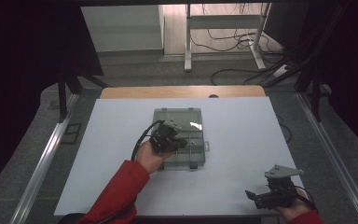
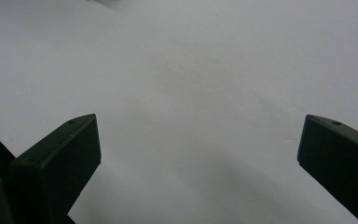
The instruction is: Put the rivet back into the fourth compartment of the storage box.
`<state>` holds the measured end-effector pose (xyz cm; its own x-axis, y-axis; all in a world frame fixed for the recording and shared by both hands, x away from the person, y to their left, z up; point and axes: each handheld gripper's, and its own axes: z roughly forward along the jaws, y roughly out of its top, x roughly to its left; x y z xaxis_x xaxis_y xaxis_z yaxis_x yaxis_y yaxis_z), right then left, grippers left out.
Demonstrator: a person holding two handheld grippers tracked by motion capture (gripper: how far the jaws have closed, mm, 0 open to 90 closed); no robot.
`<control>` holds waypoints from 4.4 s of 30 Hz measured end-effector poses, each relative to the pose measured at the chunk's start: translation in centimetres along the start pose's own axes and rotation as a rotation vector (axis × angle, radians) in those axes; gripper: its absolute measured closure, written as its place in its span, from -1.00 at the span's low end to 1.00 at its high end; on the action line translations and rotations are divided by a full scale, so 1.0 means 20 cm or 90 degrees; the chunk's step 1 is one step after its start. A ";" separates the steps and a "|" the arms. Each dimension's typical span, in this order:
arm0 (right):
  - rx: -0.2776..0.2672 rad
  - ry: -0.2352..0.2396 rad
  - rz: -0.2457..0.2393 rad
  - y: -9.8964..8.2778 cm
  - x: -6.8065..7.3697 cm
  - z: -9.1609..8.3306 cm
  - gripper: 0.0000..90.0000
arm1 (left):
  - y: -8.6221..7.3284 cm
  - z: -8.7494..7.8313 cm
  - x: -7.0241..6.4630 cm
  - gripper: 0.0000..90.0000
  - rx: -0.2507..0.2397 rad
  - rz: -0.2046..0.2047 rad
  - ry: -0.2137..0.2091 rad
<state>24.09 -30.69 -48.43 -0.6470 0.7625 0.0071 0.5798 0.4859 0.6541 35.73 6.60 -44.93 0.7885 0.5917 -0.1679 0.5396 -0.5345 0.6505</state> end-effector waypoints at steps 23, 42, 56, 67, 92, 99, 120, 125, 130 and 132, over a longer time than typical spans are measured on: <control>0.003 0.004 -0.004 0.00 0.00 0.00 -1.00 | 0.09 0.16 0.04 0.92 0.006 -0.012 0.018; 0.005 0.005 -0.006 0.00 0.00 0.00 -1.00 | 0.12 0.30 0.07 0.91 0.029 -0.021 0.042; 0.007 0.006 -0.008 0.00 0.00 0.00 -1.00 | 0.13 0.30 0.06 0.62 0.013 -0.027 0.051; 0.006 0.006 -0.007 0.00 0.00 0.00 -1.00 | 0.12 0.26 0.06 -0.32 0.004 -0.021 0.040; 0.008 0.004 -0.008 0.00 0.00 0.00 -1.00 | 0.03 0.16 0.04 -1.00 -0.013 0.009 0.004; 0.009 0.004 -0.008 0.00 0.00 0.00 -1.00 | 0.00 0.14 0.03 -1.00 -0.021 0.018 0.010; 0.008 0.002 -0.004 0.00 0.00 0.00 -1.00 | -0.14 0.02 0.02 -1.00 -0.048 0.010 0.014; 0.008 0.002 -0.004 0.00 0.00 0.00 -1.00 | -0.19 -0.02 0.03 -1.00 -0.061 0.007 0.010; 0.009 0.002 -0.004 0.00 0.01 0.00 -1.00 | -0.25 -0.06 0.03 -1.00 -0.075 -0.002 0.015; 0.009 0.002 -0.004 0.00 0.01 0.00 -1.00 | -0.28 -0.08 0.03 -1.00 -0.081 -0.006 0.019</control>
<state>24.01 -30.62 -48.56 -0.6522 0.7581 0.0046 0.5822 0.4970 0.6434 32.77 10.85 -47.51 0.7737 0.6146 -0.1540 0.5037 -0.4493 0.7378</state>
